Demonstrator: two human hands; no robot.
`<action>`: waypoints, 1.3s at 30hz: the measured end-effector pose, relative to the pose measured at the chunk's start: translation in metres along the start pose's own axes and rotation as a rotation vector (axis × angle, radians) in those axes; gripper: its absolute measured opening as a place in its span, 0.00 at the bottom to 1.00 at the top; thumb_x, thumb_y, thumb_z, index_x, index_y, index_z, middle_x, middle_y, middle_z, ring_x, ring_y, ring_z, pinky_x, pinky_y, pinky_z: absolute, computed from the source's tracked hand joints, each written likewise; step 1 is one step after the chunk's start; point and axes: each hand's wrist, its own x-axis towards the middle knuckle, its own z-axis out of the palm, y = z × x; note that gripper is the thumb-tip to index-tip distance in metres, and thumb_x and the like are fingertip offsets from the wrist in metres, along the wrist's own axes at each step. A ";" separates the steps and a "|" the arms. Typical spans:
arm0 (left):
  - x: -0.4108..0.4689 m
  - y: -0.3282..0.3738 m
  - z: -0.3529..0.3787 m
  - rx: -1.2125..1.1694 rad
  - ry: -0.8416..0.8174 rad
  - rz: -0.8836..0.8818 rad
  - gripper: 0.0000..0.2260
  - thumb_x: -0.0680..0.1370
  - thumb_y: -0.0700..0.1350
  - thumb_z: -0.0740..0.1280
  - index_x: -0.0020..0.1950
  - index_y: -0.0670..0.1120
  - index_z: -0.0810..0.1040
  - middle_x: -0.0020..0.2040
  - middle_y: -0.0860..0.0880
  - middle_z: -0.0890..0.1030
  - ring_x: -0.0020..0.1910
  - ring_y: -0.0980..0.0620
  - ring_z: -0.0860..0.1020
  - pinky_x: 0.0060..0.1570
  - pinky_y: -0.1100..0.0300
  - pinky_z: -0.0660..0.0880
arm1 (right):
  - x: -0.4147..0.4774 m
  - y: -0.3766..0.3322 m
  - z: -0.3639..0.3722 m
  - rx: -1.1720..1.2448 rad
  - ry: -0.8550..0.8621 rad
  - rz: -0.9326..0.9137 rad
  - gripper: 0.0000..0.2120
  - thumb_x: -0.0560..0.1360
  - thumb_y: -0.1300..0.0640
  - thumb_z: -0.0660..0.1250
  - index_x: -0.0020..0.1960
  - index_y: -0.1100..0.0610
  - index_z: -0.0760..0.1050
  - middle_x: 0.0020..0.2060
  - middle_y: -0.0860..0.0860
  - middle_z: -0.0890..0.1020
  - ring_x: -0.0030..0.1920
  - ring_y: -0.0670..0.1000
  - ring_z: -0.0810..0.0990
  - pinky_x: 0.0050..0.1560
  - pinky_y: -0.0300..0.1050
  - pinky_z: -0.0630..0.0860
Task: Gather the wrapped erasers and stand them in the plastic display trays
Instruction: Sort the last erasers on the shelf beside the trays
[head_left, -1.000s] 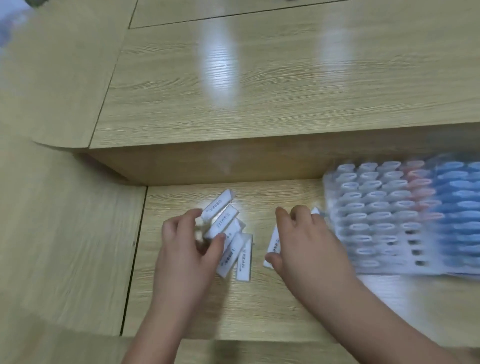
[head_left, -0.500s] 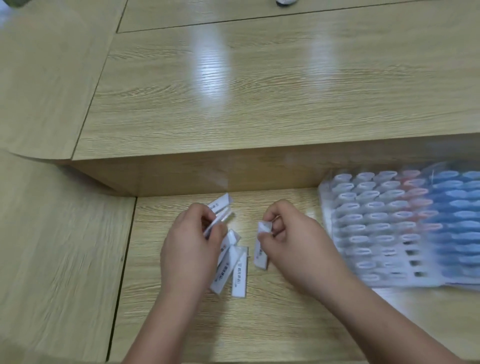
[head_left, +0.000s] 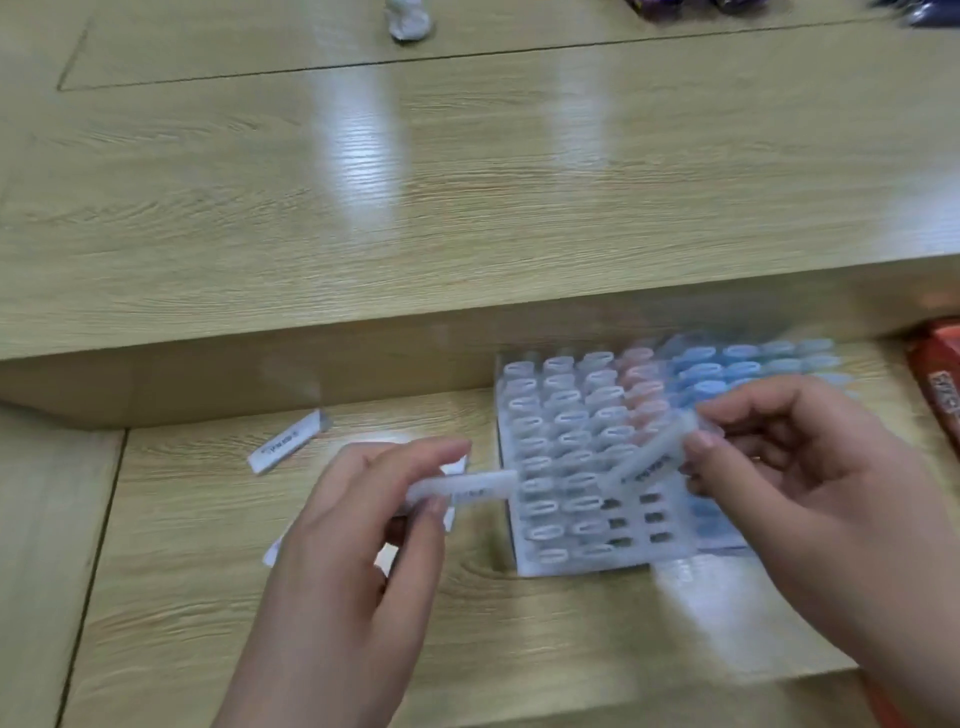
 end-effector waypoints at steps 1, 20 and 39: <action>-0.002 0.005 0.008 -0.040 0.018 0.019 0.15 0.75 0.51 0.65 0.60 0.63 0.77 0.51 0.53 0.81 0.44 0.50 0.82 0.37 0.54 0.79 | 0.000 0.006 -0.007 -0.014 0.009 -0.017 0.07 0.71 0.45 0.70 0.46 0.47 0.78 0.39 0.50 0.83 0.38 0.53 0.83 0.43 0.54 0.82; -0.006 0.006 0.110 0.310 0.062 0.356 0.04 0.76 0.42 0.73 0.50 0.45 0.85 0.47 0.54 0.84 0.44 0.54 0.80 0.46 0.63 0.76 | 0.006 0.066 -0.024 -0.528 -0.197 -0.400 0.04 0.74 0.48 0.68 0.47 0.48 0.79 0.42 0.40 0.82 0.43 0.47 0.80 0.39 0.48 0.78; -0.011 -0.005 0.115 0.622 -0.026 0.512 0.13 0.81 0.53 0.65 0.57 0.49 0.85 0.50 0.47 0.82 0.44 0.45 0.74 0.41 0.52 0.75 | 0.000 0.071 -0.025 -0.753 -0.271 -0.599 0.15 0.75 0.58 0.61 0.56 0.50 0.83 0.49 0.45 0.82 0.42 0.53 0.78 0.34 0.42 0.72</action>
